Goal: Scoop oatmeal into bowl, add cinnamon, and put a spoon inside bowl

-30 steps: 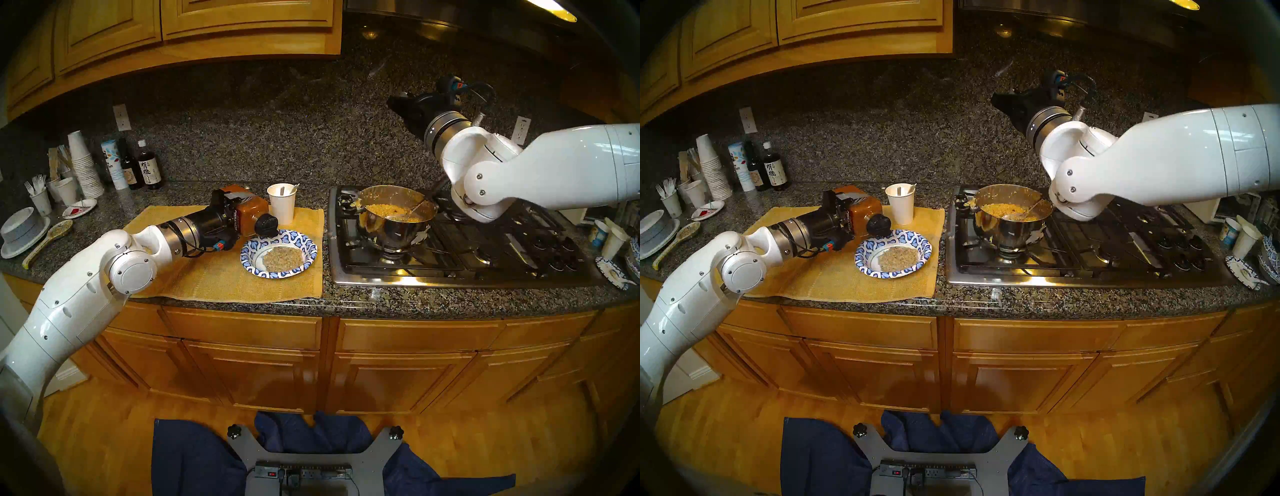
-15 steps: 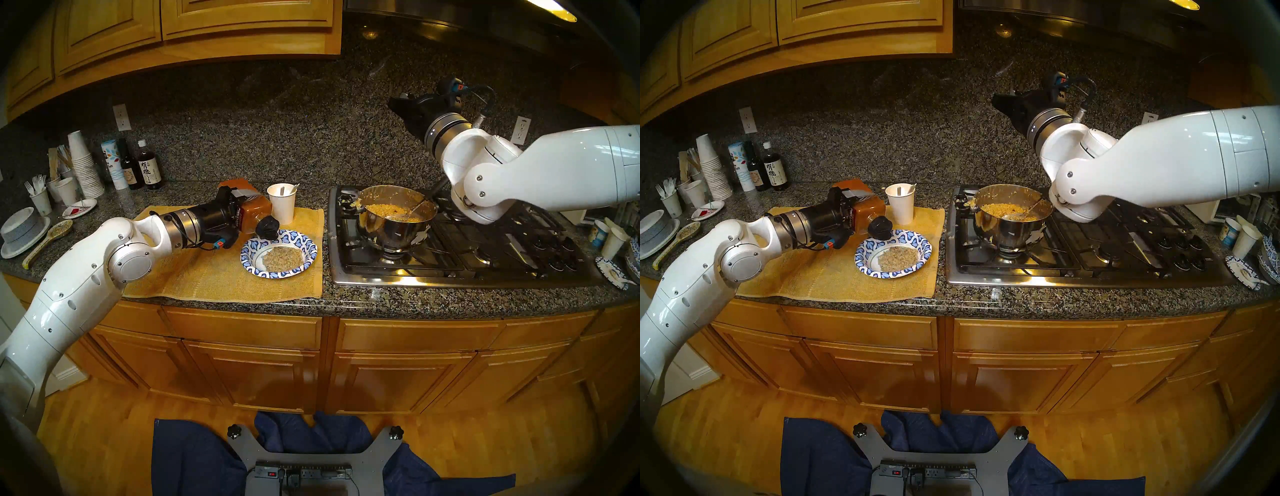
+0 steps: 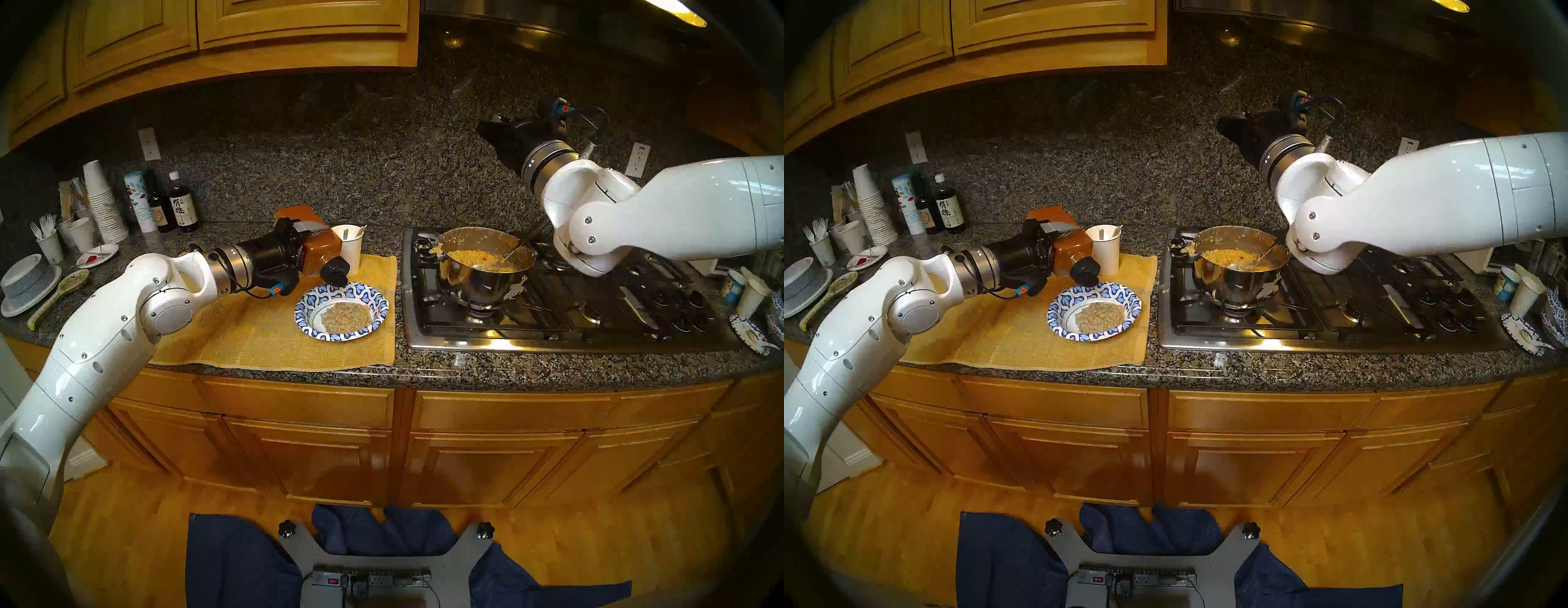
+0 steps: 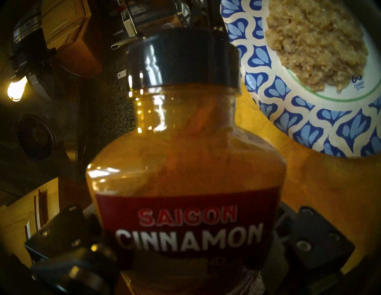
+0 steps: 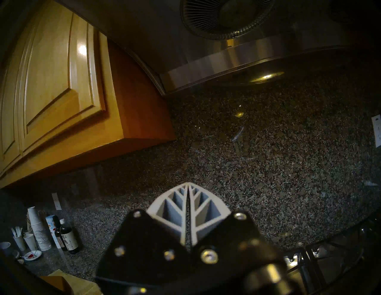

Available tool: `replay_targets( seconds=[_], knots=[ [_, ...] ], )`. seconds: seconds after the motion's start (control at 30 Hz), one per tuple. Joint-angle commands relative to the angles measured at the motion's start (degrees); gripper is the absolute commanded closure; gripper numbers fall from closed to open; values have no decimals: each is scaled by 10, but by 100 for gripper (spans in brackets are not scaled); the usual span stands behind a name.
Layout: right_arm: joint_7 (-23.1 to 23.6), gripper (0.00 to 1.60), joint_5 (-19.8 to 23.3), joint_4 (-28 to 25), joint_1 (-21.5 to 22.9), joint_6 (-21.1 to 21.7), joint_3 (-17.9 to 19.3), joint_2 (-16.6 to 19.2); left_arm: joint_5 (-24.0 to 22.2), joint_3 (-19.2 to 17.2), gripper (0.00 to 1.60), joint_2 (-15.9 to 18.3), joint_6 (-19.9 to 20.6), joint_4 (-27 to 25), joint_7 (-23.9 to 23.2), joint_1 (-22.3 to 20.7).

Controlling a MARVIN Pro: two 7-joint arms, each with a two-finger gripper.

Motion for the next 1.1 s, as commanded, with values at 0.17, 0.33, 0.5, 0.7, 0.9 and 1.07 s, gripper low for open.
replay_targets(
  seconds=[0.17, 0.33, 0.5, 0.7, 0.9, 1.07],
  knots=[
    [4, 160, -4, 7, 16, -10, 11, 2, 53, -22, 160, 7, -22, -4, 22, -70],
    [5, 160, -4, 7, 15, -12, 10, 4, 62, -19, 160, 9, -41, -11, 25, -65],
    [6, 160, -5, 6, 15, -15, 9, 5, 63, -15, 160, 16, -53, -33, 32, -35],
    [7, 160, -5, 6, 15, -16, 8, 5, 67, -26, 160, 7, -45, -29, 35, -43],
    [7, 160, -4, 5, 15, -16, 8, 6, 51, -36, 160, -2, -38, -13, 21, -57],
    [7, 160, -5, 5, 16, -18, 7, 6, 8, -47, 160, -7, -27, -18, 3, -32]
  ],
)
